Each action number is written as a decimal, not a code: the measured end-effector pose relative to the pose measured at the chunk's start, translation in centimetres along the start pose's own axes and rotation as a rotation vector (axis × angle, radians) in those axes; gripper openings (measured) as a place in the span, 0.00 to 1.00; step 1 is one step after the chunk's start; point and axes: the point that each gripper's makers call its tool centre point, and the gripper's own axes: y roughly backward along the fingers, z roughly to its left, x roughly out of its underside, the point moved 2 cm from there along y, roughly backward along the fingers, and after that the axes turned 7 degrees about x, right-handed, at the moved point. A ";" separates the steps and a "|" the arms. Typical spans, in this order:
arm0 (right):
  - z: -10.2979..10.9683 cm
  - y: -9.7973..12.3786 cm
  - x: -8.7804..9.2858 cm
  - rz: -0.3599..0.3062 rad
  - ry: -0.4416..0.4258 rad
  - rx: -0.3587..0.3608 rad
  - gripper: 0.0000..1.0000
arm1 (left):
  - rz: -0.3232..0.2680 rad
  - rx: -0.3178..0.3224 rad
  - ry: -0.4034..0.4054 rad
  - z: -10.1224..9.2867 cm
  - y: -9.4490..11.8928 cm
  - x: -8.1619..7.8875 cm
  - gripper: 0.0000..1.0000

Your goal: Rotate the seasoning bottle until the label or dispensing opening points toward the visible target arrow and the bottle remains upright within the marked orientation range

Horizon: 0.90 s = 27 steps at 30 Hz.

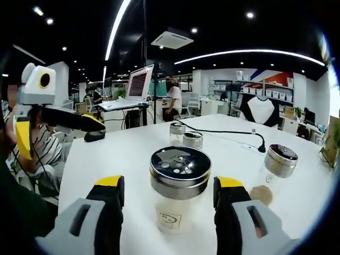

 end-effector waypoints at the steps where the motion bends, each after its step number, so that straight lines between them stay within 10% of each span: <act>1: -0.3 -0.1 0.1 -0.006 -0.006 0.005 0.69 | 0.000 -0.003 0.002 0.1 0.0 0.0 0.89; 27: -1.0 -0.1 -0.1 -0.073 -0.039 -0.329 0.59 | 0.000 0.004 -0.027 -0.2 0.1 -0.5 0.90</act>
